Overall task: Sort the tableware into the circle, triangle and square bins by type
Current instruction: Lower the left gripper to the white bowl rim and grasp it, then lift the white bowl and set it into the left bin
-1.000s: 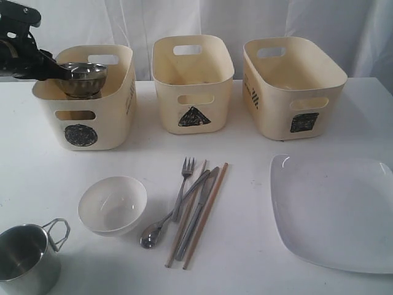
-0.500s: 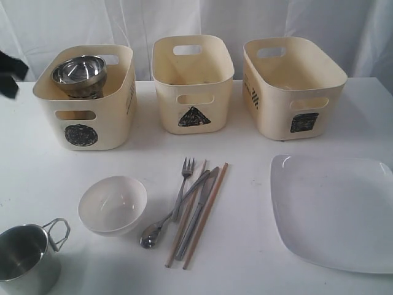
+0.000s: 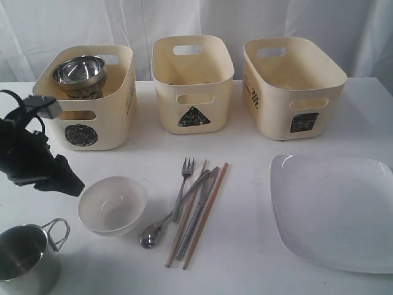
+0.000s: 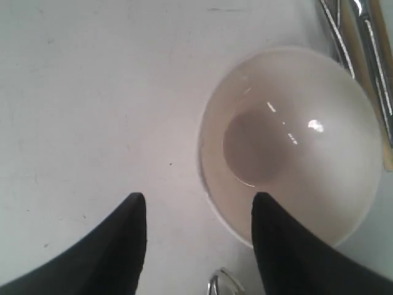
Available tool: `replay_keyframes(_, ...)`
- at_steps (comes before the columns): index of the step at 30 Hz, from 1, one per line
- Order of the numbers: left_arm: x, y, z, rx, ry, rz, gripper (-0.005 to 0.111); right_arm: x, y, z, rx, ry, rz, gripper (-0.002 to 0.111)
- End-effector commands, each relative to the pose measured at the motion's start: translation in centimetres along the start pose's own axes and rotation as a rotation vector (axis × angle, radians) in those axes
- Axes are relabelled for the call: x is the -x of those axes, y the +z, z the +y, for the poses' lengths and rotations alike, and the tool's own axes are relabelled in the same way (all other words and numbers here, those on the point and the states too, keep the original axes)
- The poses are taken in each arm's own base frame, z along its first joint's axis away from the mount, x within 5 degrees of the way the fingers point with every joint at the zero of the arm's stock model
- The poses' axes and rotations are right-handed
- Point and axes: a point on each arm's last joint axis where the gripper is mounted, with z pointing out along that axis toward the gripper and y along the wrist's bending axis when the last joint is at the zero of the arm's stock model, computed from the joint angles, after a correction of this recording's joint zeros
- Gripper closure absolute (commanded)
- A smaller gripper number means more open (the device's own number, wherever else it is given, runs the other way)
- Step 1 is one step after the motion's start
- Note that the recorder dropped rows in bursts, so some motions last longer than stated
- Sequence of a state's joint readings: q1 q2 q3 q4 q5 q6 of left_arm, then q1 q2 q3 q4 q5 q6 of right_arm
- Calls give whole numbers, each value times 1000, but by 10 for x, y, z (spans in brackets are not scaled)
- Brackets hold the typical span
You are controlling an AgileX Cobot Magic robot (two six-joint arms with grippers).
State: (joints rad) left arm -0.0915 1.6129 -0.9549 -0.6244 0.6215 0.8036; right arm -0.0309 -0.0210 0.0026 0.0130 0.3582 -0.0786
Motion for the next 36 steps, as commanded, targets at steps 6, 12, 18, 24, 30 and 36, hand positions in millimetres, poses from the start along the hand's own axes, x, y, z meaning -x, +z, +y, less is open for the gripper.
replay_keyframes(6,2,32,7,-118,-93,-56,50,1,1,0,-1,-1,4,108)
replay_keyframes(12,-6,50,11,-167,-117,12,52,1,1,0,-1,-1,4,108)
replay_keyframes(18,-12,59,18,-143,-129,67,82,1,1,0,-1,-1,4,108)
replay_keyframes(24,-3,46,21,-37,-214,-17,107,1,1,0,-1,-1,4,108)
replay_keyframes(30,23,-3,7,32,-111,-174,107,1,1,0,-1,-1,4,108)
replay_keyframes(36,63,-95,-20,217,33,-515,107,1,1,0,-1,-1,4,108)
